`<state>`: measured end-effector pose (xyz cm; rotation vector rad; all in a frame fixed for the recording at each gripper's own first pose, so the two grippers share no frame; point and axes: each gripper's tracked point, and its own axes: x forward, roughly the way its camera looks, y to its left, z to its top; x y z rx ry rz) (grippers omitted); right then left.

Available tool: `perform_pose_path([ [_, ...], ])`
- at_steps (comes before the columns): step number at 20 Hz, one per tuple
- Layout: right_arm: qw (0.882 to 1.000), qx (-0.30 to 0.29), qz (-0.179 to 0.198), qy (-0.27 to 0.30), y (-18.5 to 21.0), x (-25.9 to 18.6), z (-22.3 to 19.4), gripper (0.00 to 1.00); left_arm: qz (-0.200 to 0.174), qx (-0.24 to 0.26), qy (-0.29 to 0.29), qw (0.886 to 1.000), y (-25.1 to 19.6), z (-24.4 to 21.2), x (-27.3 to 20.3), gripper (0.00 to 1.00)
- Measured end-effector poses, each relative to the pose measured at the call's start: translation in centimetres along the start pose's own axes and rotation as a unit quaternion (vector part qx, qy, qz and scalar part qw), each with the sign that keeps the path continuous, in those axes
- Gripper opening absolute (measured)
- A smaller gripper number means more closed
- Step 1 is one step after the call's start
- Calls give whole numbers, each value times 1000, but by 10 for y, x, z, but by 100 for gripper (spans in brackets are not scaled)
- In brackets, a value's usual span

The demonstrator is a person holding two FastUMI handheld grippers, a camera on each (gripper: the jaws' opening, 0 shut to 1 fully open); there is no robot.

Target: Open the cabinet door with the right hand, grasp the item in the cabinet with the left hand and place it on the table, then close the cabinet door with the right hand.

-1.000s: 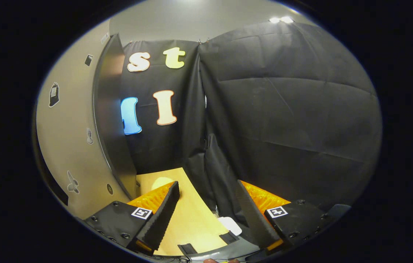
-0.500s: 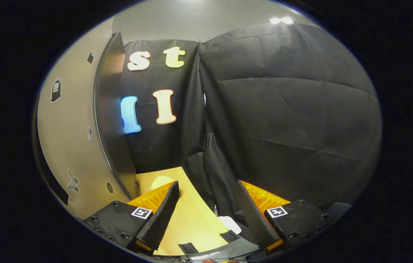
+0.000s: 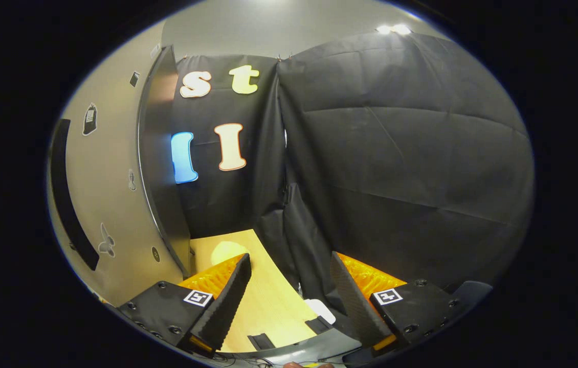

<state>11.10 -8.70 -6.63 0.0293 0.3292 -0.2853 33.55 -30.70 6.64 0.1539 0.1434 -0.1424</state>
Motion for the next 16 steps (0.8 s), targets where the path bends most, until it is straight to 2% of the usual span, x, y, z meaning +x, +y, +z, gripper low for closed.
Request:
perform_pose_path([
  [1, 1000, 4, 4, -2, 2, 1, -1, 98, -1, 1, -10, 1000, 2, 21, -9, 96],
  [6, 999, 6, 39, -29, 16, 6, 13, 98, 0, -31, -47, 998, 5, 122, -41, 94],
  [7, 998, 4, 47, -35, 17, 6, 17, 98, 8, -35, -53, 998, 6, 143, -47, 96],
  [11, 994, -2, 97, -51, 33, -6, 36, 98, 33, -81, -81, 993, 3, 213, -65, 94],
  [12, 992, -5, 109, -56, 37, -8, 40, 98, 42, -86, -84, 992, 8, 227, -71, 93],
  [13, 991, -8, 122, -55, 41, -9, 42, 92, 52, -85, -82, 992, 10, 238, -73, 93],
  [16, 984, -7, 171, -53, 60, -16, 52, 93, 82, -85, -47, 992, 14, 250, -81, 93],
])
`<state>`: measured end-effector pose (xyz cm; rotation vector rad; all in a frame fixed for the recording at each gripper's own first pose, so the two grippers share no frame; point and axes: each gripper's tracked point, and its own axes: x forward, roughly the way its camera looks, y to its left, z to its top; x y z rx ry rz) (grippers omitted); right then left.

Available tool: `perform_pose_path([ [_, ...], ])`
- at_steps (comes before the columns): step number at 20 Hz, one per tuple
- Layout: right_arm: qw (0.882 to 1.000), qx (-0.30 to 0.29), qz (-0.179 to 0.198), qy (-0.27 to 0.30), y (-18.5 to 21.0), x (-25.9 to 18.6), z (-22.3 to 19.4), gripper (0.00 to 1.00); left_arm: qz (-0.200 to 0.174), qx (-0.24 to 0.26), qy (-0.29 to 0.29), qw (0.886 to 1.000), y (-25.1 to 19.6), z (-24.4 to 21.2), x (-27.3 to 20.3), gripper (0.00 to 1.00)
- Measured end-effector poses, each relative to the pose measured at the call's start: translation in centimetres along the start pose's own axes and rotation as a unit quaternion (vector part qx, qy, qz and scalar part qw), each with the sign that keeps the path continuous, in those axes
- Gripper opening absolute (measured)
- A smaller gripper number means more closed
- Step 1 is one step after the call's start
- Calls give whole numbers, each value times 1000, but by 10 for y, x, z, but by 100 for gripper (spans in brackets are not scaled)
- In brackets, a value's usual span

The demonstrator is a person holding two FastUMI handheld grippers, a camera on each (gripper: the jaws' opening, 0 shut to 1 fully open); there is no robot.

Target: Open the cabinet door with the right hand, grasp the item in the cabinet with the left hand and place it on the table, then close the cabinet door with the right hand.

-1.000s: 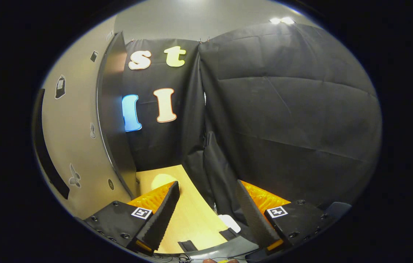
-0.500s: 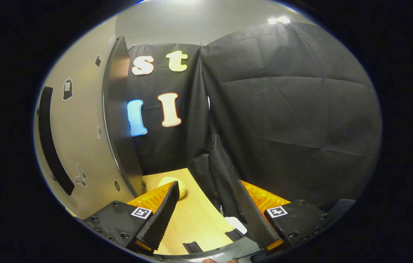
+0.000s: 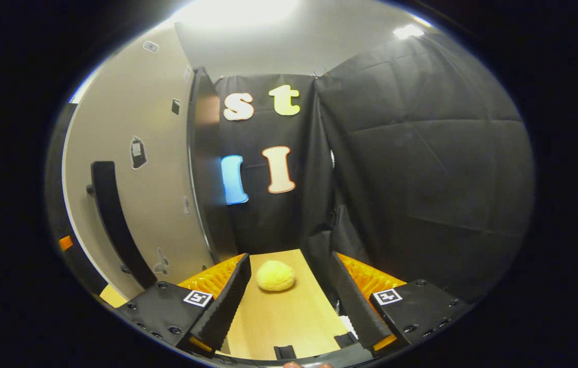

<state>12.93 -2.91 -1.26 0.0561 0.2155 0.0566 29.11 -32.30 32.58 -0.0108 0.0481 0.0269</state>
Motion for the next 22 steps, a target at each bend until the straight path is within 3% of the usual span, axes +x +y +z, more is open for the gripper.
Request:
perform_pose_path([
  [4, 997, 6, 72, 8, 34, -5, 16, 93, 40, -57, 14, 997, 11, 15, -4, 95],
  [6, 994, 4, 107, 4, 52, -7, 26, 92, 77, -42, 18, 996, 30, 16, -5, 93],
  [8, 992, -1, 129, 1, 66, -13, 33, 98, 97, -11, 23, 995, 39, 18, -3, 93],
  [11, 992, -14, 129, 11, 79, -21, 33, 98, 93, 14, 19, 995, 42, 24, 8, 94],
  [12, 993, -9, 117, 18, 83, -25, 32, 98, 85, 12, 17, 996, 41, 23, 15, 94],
  [13, 994, -9, 102, 22, 84, -26, 32, 90, 83, 14, 13, 996, 44, 24, 20, 94],
  [16, 998, -12, 67, 16, 87, -32, 34, 90, 65, 33, 21, 997, 56, 20, 33, 94],
  [17, 998, -16, 57, 10, 91, -30, 36, 95, 60, 38, 24, 997, 61, 19, 37, 94],
  [22, 998, -31, 61, 7, 122, -36, 33, 94, 33, 32, 29, 999, 73, 15, 54, 94],
])
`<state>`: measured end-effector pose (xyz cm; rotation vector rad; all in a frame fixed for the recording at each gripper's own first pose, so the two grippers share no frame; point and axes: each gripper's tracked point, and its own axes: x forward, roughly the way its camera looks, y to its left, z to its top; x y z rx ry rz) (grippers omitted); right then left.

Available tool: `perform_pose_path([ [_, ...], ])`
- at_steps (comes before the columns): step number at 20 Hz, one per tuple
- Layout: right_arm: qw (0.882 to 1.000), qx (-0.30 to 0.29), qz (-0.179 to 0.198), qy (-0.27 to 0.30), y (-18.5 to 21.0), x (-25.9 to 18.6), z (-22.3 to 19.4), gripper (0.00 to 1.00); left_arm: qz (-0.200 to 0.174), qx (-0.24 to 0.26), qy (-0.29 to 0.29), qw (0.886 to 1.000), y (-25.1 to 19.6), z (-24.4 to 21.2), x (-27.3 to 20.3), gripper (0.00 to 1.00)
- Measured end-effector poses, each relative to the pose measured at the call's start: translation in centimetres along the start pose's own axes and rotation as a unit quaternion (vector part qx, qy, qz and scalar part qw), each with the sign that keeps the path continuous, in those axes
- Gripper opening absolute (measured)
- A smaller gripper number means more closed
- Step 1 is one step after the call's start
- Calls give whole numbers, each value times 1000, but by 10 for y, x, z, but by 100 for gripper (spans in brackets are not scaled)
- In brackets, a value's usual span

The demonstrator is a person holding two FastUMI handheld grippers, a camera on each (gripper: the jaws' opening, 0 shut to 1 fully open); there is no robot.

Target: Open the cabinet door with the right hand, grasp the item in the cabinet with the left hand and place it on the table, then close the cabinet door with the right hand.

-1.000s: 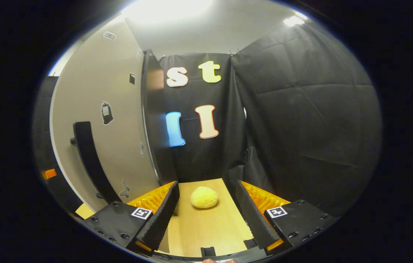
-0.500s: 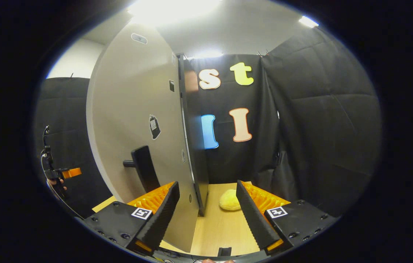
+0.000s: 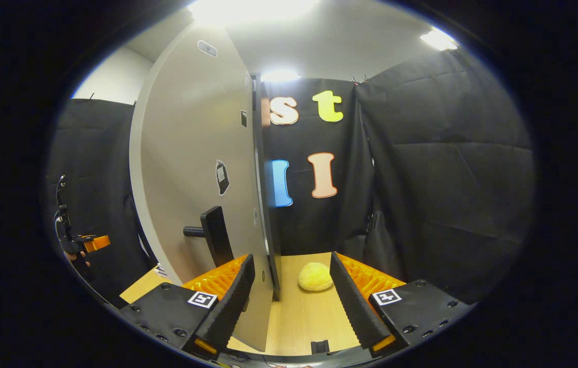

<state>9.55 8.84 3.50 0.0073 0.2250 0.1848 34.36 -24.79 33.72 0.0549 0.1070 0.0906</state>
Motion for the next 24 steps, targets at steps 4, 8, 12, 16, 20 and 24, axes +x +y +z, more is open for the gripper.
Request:
perform_pose_path([
  [4, 1000, 0, 24, 1, 41, -7, -5, 94, 0, 10, -2, 1000, 14, 0, 7, 93],
  [8, 999, 19, 50, 2, 80, -1, -7, 94, -4, 11, -5, 1000, 25, -1, 7, 94],
  [12, 996, 33, 76, 8, 115, 9, -9, 94, 0, 16, -7, 1000, 46, -5, 1, 94],
  [16, 996, 23, 86, 1, 141, 22, -7, 94, 1, 2, -4, 1000, 64, -11, 3, 94],
  [20, 994, 27, 102, -2, 172, 39, -7, 95, 2, 1, 0, 1000, 85, -16, 5, 95],
  [24, 990, 40, 133, 0, 224, 58, -18, 95, 0, 11, 5, 1000, 100, -25, 11, 95],
])
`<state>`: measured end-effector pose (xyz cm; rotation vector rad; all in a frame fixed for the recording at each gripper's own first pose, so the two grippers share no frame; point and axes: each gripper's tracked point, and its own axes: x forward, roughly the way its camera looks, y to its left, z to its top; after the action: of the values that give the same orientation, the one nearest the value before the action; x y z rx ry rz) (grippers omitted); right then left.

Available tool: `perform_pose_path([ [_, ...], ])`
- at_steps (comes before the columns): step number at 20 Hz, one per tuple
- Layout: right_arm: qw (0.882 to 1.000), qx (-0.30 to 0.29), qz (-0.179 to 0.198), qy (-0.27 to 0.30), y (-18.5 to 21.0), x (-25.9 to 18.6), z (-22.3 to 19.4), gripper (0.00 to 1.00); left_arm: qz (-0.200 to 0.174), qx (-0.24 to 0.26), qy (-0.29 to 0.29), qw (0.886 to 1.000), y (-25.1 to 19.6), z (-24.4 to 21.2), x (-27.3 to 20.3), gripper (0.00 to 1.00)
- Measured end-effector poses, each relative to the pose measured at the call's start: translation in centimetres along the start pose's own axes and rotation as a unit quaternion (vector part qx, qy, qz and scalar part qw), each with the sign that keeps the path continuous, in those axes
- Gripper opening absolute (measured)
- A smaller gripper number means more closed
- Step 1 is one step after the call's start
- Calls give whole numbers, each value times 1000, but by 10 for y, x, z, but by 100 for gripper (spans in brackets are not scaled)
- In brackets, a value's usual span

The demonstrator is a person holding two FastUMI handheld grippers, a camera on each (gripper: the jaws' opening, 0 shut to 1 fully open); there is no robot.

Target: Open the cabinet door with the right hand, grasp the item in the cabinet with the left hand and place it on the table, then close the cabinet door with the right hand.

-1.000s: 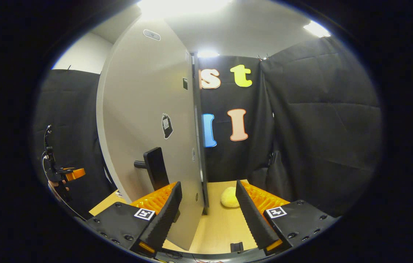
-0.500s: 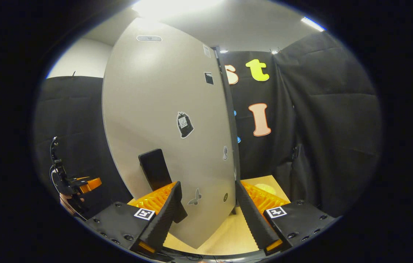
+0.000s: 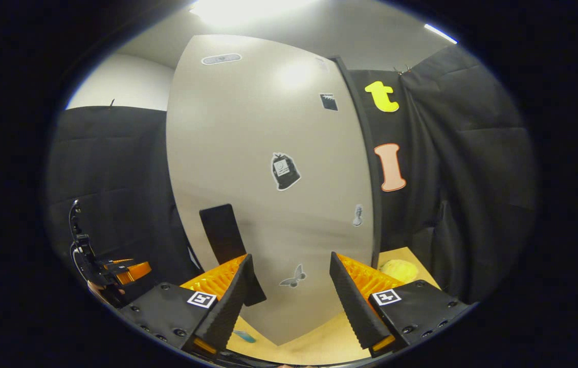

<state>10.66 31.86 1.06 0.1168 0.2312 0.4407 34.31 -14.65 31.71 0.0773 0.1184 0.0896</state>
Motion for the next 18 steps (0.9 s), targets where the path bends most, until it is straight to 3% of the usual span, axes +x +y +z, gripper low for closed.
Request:
perform_pose_path([
  [7, 1000, -9, -5, 2, 24, 18, 0, 96, -32, -23, 12, 999, -11, -22, 9, 96],
  [15, 996, -35, -84, 2, -43, -17, 0, 97, -70, -10, 9, 997, -62, -31, 5, 93],
  [16, 995, -35, -90, 2, -52, -22, 1, 92, -73, -5, 5, 997, -70, -26, 4, 94],
  [17, 995, -34, -93, 0, -59, -23, 1, 97, -73, 1, 0, 997, -77, -20, 1, 94],
  [18, 995, -35, -96, -3, -67, -26, 3, 92, -73, 7, -4, 997, -83, -15, -2, 94],
])
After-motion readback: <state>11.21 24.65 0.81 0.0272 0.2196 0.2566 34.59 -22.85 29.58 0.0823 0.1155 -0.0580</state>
